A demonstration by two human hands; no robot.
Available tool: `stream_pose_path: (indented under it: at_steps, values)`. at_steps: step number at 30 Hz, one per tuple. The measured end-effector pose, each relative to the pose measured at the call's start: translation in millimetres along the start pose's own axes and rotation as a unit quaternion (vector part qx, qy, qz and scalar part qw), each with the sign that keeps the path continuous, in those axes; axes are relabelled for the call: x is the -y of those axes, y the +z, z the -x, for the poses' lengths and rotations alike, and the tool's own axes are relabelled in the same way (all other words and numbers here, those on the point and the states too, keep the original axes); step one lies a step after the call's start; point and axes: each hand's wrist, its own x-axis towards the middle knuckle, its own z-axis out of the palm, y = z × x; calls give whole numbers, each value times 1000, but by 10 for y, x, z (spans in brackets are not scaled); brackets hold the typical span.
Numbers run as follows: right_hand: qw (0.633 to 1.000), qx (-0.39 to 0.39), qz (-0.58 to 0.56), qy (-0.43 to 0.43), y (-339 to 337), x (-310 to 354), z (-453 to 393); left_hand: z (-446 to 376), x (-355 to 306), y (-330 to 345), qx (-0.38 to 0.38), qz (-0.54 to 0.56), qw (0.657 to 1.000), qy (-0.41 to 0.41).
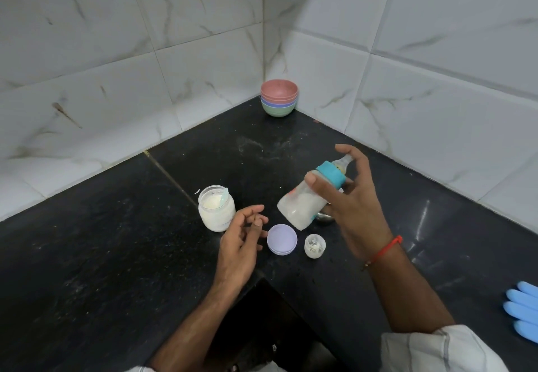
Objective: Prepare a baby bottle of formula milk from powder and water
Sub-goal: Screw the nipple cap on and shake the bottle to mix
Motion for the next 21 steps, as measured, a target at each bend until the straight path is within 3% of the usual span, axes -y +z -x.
stream_pose_path:
  at_steps: [10,21]
  values:
    - [990,1,-122,73,-46,-32,-10,1,-22,0,4,1,1000,-2]
    - [982,-11,-147,115,-57,-121,-3,-15,14,12,9,-2,1000,2]
